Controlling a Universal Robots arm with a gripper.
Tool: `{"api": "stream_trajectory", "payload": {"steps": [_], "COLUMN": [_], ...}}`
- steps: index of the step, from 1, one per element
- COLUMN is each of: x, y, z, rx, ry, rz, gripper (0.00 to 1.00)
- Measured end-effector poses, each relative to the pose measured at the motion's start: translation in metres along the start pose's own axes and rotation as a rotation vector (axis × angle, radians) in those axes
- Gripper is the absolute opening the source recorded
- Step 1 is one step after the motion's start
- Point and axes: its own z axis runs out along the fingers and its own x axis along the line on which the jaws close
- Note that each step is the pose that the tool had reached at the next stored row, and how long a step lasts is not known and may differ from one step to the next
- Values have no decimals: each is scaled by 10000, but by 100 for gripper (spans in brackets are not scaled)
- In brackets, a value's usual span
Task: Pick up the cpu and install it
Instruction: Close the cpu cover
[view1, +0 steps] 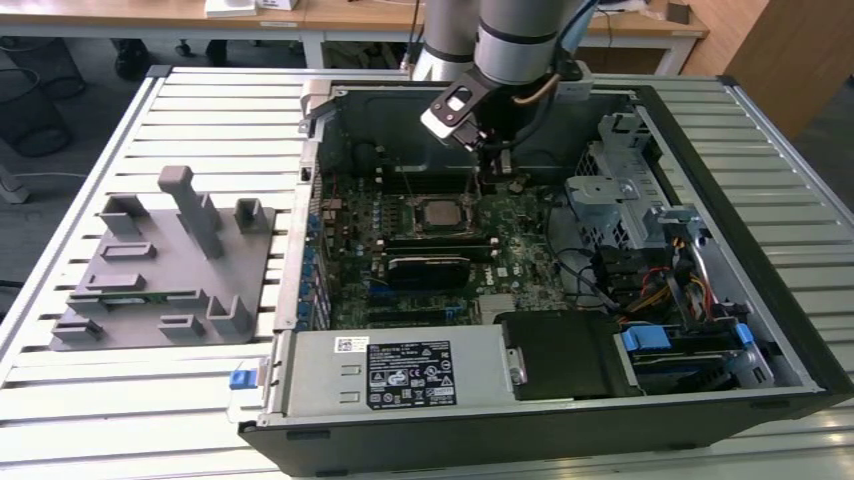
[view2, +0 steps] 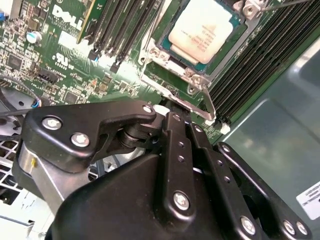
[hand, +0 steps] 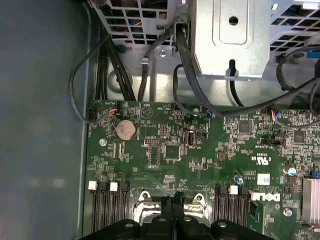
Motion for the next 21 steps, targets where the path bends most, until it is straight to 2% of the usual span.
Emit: {"api": "stream_trajectory", "payload": {"steps": [10, 14, 18, 21], "x": [3, 6, 9, 10], "y": [-113, -202, -328, -358], "z": [2, 15, 36, 55], "rx": [0, 0, 0, 0], "ry": [1, 1, 0, 1], "rz": [0, -1, 0, -10], "gripper": [11, 11, 11, 11]}}
